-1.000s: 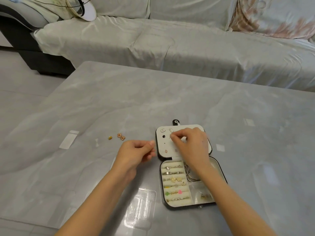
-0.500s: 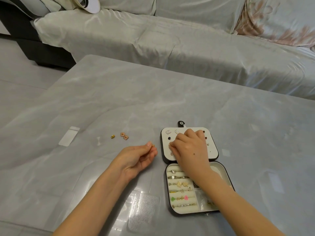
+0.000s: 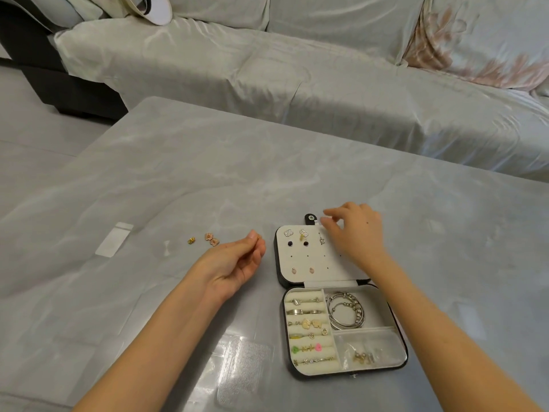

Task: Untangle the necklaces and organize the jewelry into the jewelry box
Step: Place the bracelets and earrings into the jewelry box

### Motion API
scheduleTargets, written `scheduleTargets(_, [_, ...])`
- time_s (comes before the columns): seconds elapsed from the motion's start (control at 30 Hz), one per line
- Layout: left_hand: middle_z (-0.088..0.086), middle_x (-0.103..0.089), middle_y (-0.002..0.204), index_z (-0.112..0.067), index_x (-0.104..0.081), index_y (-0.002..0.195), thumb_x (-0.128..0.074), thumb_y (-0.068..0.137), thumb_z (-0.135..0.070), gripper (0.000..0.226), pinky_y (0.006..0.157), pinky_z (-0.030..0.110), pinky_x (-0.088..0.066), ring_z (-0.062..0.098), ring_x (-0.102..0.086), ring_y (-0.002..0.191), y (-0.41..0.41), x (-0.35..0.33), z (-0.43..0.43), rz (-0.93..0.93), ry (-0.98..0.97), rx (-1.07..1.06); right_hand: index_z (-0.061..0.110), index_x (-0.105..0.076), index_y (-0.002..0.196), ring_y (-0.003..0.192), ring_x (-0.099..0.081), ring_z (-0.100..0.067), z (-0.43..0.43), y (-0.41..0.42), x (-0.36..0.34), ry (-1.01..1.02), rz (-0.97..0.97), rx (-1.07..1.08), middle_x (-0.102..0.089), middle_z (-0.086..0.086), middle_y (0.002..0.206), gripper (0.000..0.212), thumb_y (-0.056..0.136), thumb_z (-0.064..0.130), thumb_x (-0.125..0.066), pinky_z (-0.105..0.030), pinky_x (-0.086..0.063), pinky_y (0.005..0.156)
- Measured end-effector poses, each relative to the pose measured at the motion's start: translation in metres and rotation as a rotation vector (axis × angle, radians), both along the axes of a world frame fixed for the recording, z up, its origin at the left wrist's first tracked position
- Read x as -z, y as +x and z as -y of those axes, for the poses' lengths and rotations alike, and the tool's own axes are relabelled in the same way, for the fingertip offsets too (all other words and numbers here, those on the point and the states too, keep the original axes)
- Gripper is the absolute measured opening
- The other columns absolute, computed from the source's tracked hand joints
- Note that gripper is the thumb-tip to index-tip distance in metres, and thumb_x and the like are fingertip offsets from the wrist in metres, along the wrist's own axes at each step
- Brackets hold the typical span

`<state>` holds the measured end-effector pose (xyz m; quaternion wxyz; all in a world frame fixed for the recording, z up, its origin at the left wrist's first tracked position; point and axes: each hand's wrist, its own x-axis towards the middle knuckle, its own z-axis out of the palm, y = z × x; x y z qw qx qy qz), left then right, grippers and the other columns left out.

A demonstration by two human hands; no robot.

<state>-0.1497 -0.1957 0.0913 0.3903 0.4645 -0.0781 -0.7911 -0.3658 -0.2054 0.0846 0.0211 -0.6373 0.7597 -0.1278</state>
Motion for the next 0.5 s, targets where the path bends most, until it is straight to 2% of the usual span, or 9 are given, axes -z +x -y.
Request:
scheduleTargets(0.1, [0.005, -0.063, 0.054, 0.0, -0.06, 0.075, -0.057, 0.089, -0.006, 0.015, 0.041, 0.014, -0.048, 0.008, -0.061, 0.044, 0.0, 0.0, 0.002, 0.011, -0.001, 0.006, 0.031, -0.071, 0.1, 0.099, -0.049, -0.024, 0.011, 0.001, 0.003, 0.047, 0.036, -0.032, -0.065, 0.001, 0.1, 0.025, 0.093, 0.034, -0.047, -0.034, -0.031, 0.082])
scheduleTargets(0.27, [0.005, -0.063, 0.055, 0.0, -0.06, 0.076, -0.058, 0.088, -0.005, 0.014, 0.042, 0.014, -0.049, 0.009, -0.062, 0.046, 0.003, 0.003, 0.004, 0.035, -0.007, 0.013, 0.027, -0.074, 0.089, 0.087, -0.051, -0.02, -0.003, 0.012, -0.001, -0.13, 0.094, -0.163, -0.067, 0.005, 0.086, 0.016, 0.087, 0.034, -0.06, -0.032, -0.032, 0.076])
scheduleTargets(0.4, [0.008, -0.064, 0.056, 0.003, -0.06, 0.078, -0.055, 0.089, -0.002, 0.013, 0.044, 0.016, -0.051, 0.01, -0.063, 0.047, 0.003, 0.004, 0.002, 0.036, -0.017, 0.031, 0.022, -0.073, 0.084, 0.082, -0.047, -0.018, -0.006, 0.035, 0.003, -0.076, -0.064, -0.206, -0.067, 0.004, 0.082, 0.023, 0.083, 0.042, -0.061, -0.028, -0.027, 0.07])
scheduleTargets(0.5, [0.008, -0.065, 0.056, 0.004, -0.059, 0.079, -0.054, 0.09, -0.001, 0.013, 0.045, 0.016, -0.052, 0.011, -0.064, 0.048, 0.003, 0.005, 0.0, 0.037, -0.029, 0.031, 0.021, -0.069, 0.084, 0.086, -0.05, -0.019, 0.001, 0.043, 0.005, 0.014, -0.1, -0.159, -0.068, 0.004, 0.087, 0.021, 0.085, 0.038, -0.057, -0.026, -0.029, 0.071])
